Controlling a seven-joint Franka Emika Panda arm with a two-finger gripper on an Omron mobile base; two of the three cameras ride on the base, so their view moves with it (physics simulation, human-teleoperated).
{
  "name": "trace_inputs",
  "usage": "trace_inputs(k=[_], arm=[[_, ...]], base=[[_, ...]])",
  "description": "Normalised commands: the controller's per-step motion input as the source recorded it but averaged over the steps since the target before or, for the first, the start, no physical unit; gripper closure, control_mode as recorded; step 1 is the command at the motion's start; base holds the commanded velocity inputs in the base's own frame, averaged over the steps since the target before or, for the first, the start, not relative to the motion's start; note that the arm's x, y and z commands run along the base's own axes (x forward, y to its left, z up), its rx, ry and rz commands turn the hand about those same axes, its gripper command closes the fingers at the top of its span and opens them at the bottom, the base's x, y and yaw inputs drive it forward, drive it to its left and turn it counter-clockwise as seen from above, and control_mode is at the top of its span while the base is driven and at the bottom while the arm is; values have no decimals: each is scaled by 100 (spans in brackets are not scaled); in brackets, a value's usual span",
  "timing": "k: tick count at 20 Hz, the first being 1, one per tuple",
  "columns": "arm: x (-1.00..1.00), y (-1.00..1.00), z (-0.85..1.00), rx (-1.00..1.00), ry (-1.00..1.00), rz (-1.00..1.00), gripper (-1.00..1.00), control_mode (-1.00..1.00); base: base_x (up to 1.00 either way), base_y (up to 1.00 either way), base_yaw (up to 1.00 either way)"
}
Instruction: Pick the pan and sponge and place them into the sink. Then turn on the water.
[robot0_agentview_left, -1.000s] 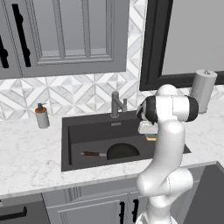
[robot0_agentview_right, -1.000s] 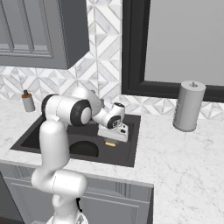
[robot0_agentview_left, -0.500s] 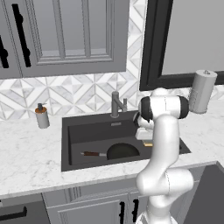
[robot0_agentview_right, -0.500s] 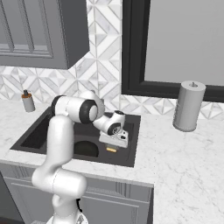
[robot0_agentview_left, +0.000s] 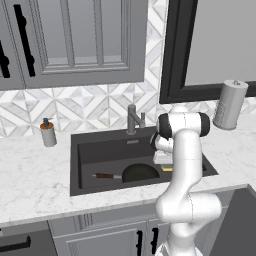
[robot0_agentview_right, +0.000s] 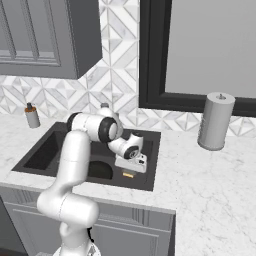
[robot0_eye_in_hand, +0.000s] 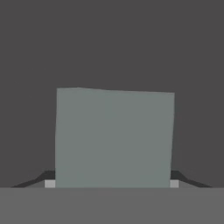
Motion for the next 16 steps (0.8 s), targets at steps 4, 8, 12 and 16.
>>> trace_inputs(k=[4,8,12,16], arm=[[6,0,-4,0,4,0,100,-100],[0,0,0,0,1,0,-100,-100],[0,0,0,0,0,0,-100,-100],[-8,0,5,0,0,2,-100,-100]], base=[[0,0,0],[0,0,0],[0,0,0],[0,0,0]])
